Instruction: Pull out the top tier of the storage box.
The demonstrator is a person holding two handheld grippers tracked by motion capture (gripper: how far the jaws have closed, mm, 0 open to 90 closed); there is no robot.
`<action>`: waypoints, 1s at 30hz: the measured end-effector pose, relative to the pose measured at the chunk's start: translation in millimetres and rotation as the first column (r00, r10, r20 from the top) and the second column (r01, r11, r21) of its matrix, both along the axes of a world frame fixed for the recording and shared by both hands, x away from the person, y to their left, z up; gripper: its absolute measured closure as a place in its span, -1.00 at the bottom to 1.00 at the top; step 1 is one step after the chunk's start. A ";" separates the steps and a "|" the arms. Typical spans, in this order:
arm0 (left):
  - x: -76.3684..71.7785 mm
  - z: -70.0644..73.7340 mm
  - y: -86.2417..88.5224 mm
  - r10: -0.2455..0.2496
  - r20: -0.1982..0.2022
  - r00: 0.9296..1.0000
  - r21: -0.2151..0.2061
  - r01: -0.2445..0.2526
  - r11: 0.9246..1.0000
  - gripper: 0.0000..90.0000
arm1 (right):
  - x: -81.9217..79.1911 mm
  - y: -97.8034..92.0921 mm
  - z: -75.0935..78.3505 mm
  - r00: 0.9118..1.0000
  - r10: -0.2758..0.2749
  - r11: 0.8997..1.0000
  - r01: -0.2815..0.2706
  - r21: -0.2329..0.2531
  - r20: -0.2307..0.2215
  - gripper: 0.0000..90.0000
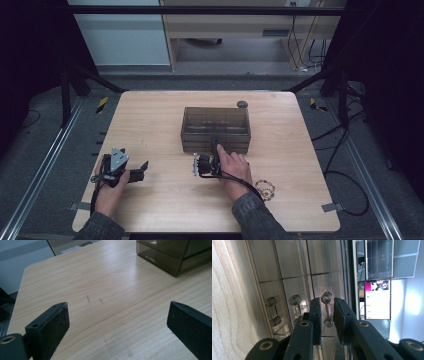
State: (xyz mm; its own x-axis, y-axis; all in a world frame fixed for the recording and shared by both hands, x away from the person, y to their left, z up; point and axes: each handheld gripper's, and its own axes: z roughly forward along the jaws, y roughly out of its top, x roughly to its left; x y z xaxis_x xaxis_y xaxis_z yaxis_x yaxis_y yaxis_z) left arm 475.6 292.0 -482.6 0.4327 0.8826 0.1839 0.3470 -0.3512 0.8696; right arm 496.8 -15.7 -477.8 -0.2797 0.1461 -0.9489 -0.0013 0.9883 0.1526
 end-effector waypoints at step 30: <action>0.0 -0.3 -1.2 -0.012 -0.006 1.000 0.005 0.012 1.000 -0.90 | 3.5 -1.1 -1.6 1.000 0.001 0.999 0.000 -0.039 0.017 0.75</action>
State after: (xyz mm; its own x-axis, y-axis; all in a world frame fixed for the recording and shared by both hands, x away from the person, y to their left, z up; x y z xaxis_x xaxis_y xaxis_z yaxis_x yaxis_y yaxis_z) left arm 475.6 290.7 -482.9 0.4444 0.8764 0.1856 0.3483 -0.3599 0.8655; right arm 500.4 -16.8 -479.5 -0.2634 0.1088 -0.9585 -0.0041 0.9935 0.1139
